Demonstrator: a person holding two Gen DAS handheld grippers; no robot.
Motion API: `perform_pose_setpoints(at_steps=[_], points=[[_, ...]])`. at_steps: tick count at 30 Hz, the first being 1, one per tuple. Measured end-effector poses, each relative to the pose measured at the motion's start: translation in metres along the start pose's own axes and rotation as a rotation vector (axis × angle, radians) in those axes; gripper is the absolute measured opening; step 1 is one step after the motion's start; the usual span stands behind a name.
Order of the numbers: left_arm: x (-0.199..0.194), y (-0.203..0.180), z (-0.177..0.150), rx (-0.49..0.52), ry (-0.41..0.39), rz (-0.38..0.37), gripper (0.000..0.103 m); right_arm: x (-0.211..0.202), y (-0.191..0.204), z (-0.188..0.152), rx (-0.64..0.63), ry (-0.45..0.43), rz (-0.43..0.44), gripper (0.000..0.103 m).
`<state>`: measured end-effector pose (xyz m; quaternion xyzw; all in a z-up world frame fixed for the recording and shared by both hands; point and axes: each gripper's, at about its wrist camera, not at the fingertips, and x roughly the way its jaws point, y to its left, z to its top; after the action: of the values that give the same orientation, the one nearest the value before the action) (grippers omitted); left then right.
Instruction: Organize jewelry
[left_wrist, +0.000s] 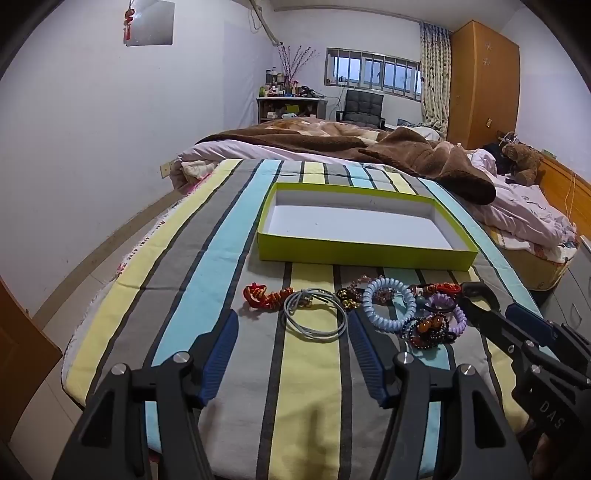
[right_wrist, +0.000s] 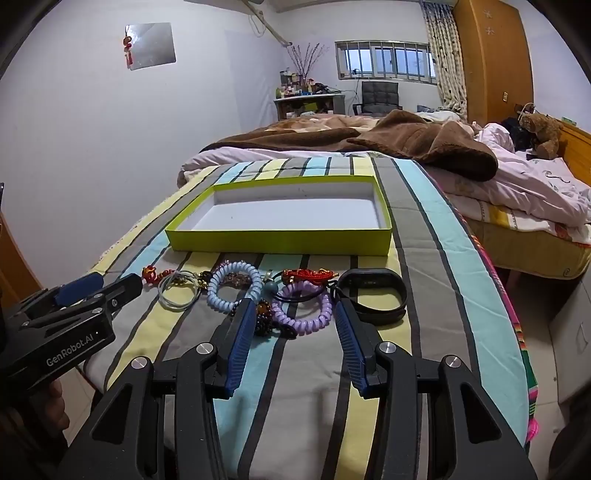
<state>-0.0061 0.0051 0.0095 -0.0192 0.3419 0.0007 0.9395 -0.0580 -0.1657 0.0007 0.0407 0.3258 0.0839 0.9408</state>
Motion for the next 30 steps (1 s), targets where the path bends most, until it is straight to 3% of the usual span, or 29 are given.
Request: perform_pose_setpoints(at_steps=[30], points=[[0.0031,0.0015,0.0017,0.001,-0.004,0.011,0.064,0.0014,0.0025,0.0027,-0.016,-0.002,0.008,0.046]])
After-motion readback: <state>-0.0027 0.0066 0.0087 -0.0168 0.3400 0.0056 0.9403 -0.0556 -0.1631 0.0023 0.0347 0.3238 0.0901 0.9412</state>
